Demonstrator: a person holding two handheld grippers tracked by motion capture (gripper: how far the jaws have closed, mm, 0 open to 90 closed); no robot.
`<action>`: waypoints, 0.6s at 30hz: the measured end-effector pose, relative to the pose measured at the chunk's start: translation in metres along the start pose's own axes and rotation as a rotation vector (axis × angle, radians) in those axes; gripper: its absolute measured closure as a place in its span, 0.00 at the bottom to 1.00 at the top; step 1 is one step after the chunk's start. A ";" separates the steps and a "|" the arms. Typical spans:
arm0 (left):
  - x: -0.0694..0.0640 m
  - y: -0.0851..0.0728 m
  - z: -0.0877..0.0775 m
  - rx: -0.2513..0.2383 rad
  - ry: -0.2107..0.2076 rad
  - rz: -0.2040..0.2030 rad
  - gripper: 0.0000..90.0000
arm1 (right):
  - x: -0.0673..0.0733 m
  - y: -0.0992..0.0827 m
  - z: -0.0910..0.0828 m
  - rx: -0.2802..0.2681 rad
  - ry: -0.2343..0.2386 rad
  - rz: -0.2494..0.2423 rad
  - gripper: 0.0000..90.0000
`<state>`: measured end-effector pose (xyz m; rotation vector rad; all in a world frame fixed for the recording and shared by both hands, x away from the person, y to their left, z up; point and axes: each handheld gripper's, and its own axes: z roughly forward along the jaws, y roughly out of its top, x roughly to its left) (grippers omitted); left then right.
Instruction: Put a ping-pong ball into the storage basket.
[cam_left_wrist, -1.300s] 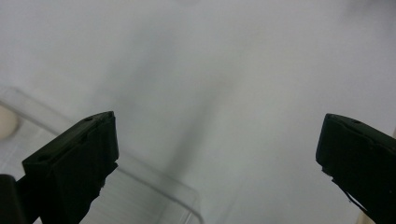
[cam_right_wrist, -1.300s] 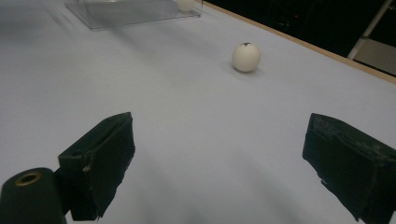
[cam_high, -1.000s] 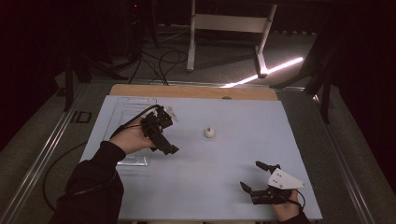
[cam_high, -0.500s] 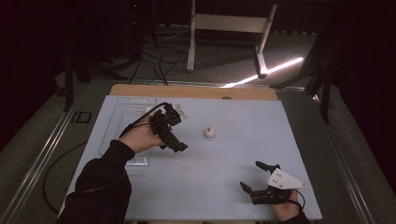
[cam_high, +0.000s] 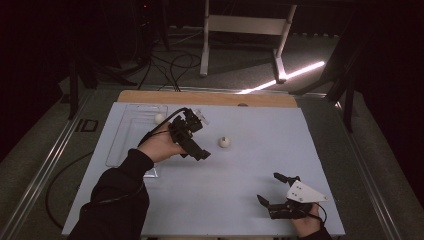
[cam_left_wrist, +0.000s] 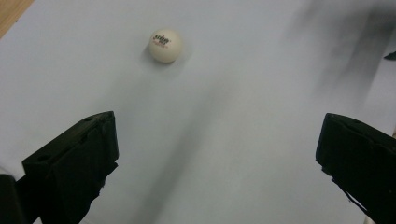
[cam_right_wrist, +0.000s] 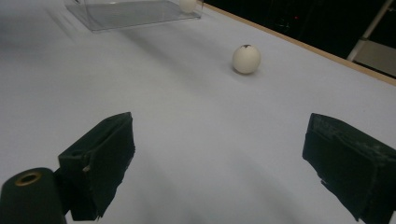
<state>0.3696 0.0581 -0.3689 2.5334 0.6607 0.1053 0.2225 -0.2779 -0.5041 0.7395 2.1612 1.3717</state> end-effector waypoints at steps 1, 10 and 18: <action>-0.001 0.001 0.001 0.000 -0.004 0.003 0.00 | 0.000 0.000 0.000 0.001 0.000 0.002 0.10; -0.005 0.011 0.008 -0.015 0.035 -0.018 0.00 | 0.000 0.000 0.000 0.001 0.001 0.001 0.10; -0.010 0.020 0.017 -0.013 0.071 -0.006 0.00 | 0.000 -0.001 0.001 0.000 0.001 0.001 0.10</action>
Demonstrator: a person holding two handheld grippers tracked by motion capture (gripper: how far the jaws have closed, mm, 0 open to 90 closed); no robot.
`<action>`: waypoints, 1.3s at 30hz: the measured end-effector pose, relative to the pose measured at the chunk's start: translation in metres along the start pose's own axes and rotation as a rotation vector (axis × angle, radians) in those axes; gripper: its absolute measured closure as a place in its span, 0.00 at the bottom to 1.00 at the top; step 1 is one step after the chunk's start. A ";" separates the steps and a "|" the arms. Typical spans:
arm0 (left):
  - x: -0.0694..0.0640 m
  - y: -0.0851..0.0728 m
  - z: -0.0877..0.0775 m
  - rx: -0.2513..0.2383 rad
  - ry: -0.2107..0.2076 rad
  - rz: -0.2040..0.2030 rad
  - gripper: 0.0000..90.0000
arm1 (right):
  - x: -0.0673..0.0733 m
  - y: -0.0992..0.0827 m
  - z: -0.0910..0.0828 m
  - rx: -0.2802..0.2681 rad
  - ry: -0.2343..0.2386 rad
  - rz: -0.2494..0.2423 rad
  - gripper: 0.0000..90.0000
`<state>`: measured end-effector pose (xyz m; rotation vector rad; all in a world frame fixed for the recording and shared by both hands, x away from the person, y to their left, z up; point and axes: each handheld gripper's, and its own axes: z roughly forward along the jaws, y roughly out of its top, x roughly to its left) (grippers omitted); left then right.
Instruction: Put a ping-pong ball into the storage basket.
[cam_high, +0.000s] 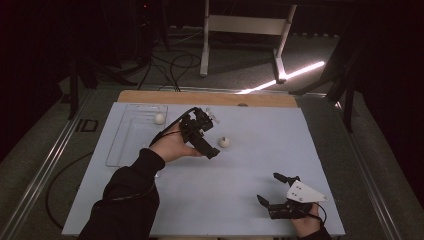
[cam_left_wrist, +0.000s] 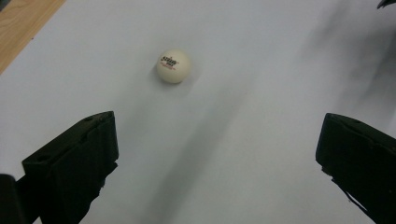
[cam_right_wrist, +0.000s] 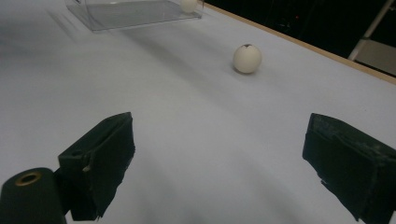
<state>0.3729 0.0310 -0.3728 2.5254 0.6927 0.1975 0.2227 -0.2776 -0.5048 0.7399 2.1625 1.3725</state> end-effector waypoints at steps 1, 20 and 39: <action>0.000 0.001 0.001 -0.003 0.001 -0.001 0.00 | 0.000 0.000 0.000 0.000 0.000 0.002 0.10; 0.004 0.015 0.022 -0.066 0.031 -0.108 0.00 | 0.000 0.000 0.000 0.005 0.008 0.005 0.10; 0.006 0.031 0.063 -0.025 0.076 -0.226 0.00 | 0.000 -0.001 0.001 0.000 0.006 -0.001 0.10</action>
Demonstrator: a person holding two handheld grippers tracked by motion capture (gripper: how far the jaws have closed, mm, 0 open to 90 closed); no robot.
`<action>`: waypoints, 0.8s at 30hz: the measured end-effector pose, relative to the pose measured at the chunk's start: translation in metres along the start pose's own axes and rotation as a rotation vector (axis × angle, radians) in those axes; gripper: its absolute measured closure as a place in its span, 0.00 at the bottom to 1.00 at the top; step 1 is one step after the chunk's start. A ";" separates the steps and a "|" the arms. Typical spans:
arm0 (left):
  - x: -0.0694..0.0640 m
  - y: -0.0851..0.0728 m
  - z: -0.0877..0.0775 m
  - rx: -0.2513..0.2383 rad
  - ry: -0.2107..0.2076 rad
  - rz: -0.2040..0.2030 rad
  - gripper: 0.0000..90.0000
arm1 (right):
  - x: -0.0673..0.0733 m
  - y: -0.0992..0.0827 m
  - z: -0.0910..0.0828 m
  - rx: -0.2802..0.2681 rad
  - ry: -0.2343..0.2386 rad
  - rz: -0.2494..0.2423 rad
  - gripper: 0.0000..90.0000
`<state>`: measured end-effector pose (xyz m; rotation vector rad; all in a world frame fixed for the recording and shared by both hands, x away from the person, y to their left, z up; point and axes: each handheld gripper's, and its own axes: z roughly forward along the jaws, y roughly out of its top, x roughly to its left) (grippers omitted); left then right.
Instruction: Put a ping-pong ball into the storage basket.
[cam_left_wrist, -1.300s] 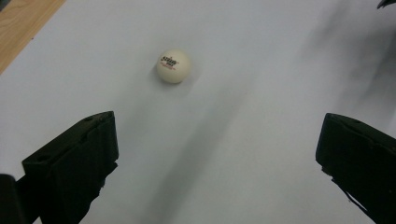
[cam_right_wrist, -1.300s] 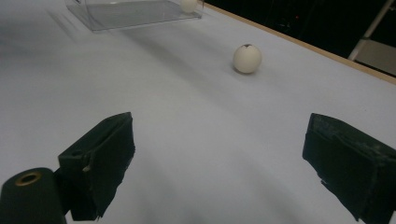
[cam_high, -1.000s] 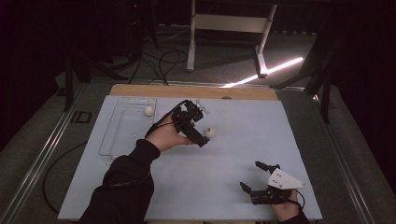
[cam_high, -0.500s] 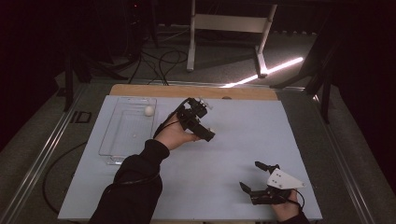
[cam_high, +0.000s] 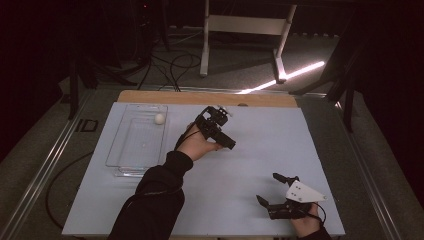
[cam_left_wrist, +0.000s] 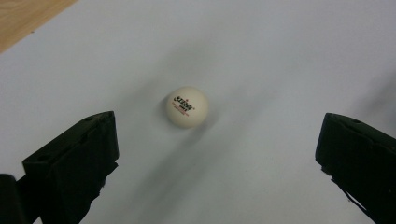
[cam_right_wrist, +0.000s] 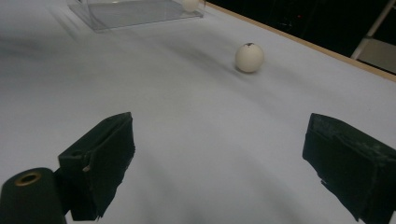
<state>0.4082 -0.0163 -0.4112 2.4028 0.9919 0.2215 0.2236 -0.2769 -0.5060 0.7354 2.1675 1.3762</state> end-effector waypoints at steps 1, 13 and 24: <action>0.000 0.001 0.002 0.002 -0.004 -0.001 0.00 | 0.000 0.000 0.000 0.001 0.000 0.002 0.10; 0.006 0.000 0.019 0.027 -0.006 -0.058 0.02 | 0.000 0.000 0.000 0.000 0.000 0.001 0.10; 0.009 -0.007 0.037 0.026 -0.024 -0.063 0.05 | 0.001 0.000 0.000 0.004 0.004 0.007 0.10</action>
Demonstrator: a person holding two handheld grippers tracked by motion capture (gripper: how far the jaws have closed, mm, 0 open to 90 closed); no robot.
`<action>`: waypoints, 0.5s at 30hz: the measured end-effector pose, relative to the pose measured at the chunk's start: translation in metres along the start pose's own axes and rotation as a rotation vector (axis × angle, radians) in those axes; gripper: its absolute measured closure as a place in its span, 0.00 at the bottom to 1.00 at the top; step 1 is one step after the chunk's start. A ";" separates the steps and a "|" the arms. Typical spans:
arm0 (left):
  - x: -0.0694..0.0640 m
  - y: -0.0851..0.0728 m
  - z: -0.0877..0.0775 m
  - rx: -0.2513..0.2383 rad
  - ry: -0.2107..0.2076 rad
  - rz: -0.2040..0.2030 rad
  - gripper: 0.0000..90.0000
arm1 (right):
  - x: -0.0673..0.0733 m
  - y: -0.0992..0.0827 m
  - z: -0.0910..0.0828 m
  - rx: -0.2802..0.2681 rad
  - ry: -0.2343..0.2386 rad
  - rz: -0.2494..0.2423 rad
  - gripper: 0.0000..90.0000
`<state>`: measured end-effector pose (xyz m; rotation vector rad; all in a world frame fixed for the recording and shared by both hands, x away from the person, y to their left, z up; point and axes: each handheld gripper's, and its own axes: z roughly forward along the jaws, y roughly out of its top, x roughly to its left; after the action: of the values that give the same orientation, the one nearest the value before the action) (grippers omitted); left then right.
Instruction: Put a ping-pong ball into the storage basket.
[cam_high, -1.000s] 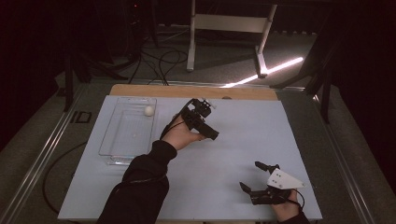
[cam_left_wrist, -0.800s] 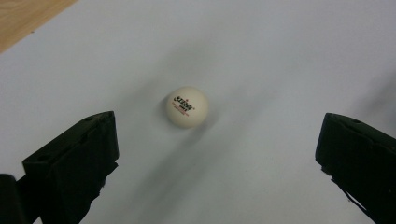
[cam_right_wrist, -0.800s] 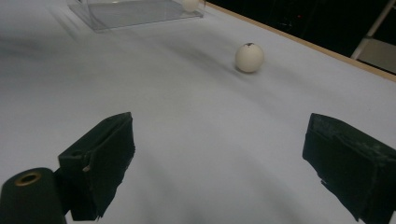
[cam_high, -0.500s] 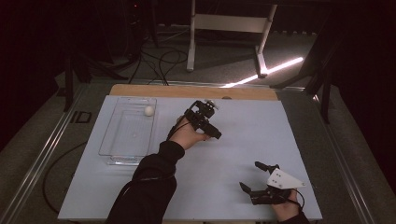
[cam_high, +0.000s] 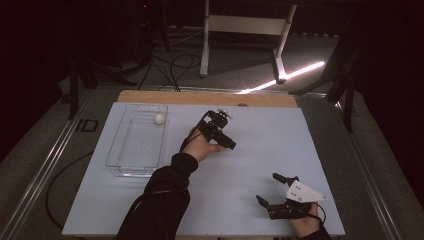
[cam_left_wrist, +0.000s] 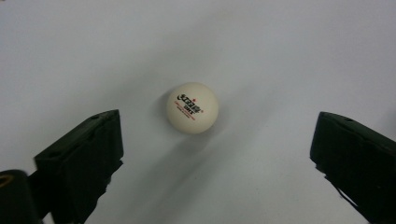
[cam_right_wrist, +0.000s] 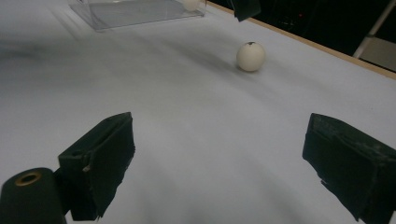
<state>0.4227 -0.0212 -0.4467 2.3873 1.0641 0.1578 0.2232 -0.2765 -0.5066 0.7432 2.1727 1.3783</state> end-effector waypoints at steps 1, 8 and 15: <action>0.000 0.000 0.002 0.004 -0.005 0.001 0.05 | 0.000 0.000 0.000 0.001 0.001 0.001 0.10; 0.000 -0.002 0.015 0.027 0.014 0.008 0.10 | 0.000 0.000 0.000 -0.004 0.001 -0.004 0.10; 0.000 -0.004 0.028 0.042 0.029 0.009 0.20 | 0.000 0.000 0.000 -0.004 0.003 0.001 0.10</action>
<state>0.4289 -0.0305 -0.4727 2.4342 1.0801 0.1758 0.2231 -0.2767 -0.5064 0.7408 2.1717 1.3845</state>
